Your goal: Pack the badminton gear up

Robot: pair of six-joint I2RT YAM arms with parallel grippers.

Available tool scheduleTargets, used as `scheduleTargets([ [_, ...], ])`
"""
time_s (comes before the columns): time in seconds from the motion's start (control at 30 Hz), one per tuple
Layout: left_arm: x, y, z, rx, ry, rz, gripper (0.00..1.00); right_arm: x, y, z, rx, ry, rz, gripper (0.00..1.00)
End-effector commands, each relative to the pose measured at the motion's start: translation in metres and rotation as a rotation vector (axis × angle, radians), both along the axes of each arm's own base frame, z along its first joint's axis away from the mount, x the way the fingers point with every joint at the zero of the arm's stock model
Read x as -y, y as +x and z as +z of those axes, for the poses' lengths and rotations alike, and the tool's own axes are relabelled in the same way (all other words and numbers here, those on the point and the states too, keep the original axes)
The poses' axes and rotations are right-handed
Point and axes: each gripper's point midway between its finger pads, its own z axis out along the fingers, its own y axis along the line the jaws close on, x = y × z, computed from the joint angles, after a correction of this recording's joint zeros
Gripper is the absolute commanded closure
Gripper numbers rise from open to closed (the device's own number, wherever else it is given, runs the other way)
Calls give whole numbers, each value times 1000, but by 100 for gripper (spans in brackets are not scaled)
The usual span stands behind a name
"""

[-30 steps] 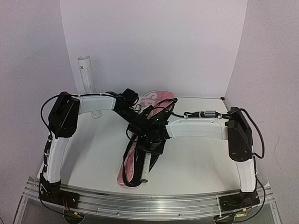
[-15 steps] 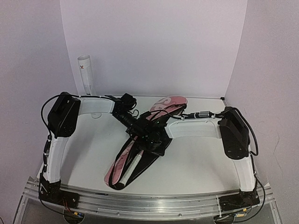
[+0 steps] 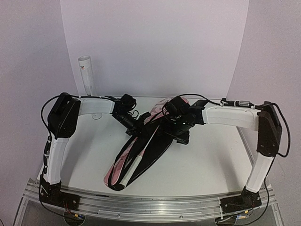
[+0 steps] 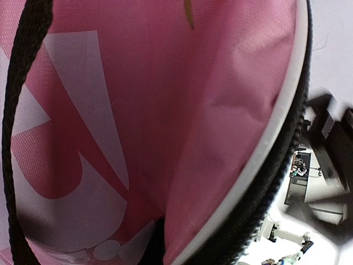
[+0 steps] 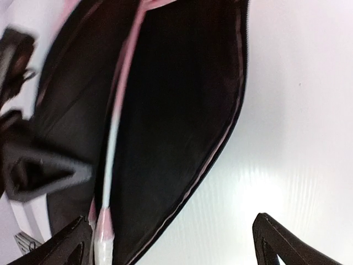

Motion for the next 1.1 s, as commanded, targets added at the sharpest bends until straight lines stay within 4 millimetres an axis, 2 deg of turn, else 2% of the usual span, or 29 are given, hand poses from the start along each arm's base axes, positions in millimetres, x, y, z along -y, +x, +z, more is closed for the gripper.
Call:
scheduleTargets([
  [0.0, 4, -3, 57, 46, -93, -10, 100, 17, 36, -44, -25, 22, -12, 4],
  [0.13, 5, -2, 61, 47, -104, -11, 100, 1, 56, -65, -17, 115, 14, 12],
  [0.27, 6, -3, 65, 45, -113, -18, 100, -15, 63, -90, -35, 165, 23, 20],
  [0.3, 6, -3, 67, 45, -118, -21, 100, -16, 64, -95, -39, 174, 17, 26],
  [0.33, 5, -3, 69, 46, -122, -22, 100, -17, 64, -99, -42, 185, 10, 34],
  [0.37, 5, -2, 73, 45, -132, -21, 100, -19, 64, -101, -46, 199, 5, 47],
  [0.4, 3, 1, 78, 46, -141, -16, 100, -21, 63, -99, -51, 214, 6, 65],
  [0.43, 1, 5, 85, 55, -151, -8, 100, -24, 61, -94, -52, 230, 16, 79],
  [0.5, -6, 18, 102, 102, -165, 16, 100, -30, 58, -75, -41, 265, 37, 99],
  [0.6, -25, 41, 118, 237, -98, 73, 100, -24, 43, -29, -43, 253, 49, 100],
  [0.7, -51, 56, 113, 376, 65, 123, 100, -20, 20, 28, -62, 237, 81, 100],
  [0.77, -68, 64, 108, 460, 180, 136, 100, -23, 3, 58, -87, 255, 87, 100],
  [0.83, -77, 63, 114, 519, 247, 118, 100, -29, -10, 79, -96, 285, 89, 100],
  [0.9, -81, 58, 117, 587, 313, 78, 100, -32, -20, 76, -124, 295, 81, 100],
  [1.0, -77, 34, 89, 592, 390, -15, 100, -33, -28, 39, -181, 272, 79, 100],
  [1.07, -75, 20, 78, 551, 388, -54, 100, -49, -27, 35, -166, 308, 111, 100],
])
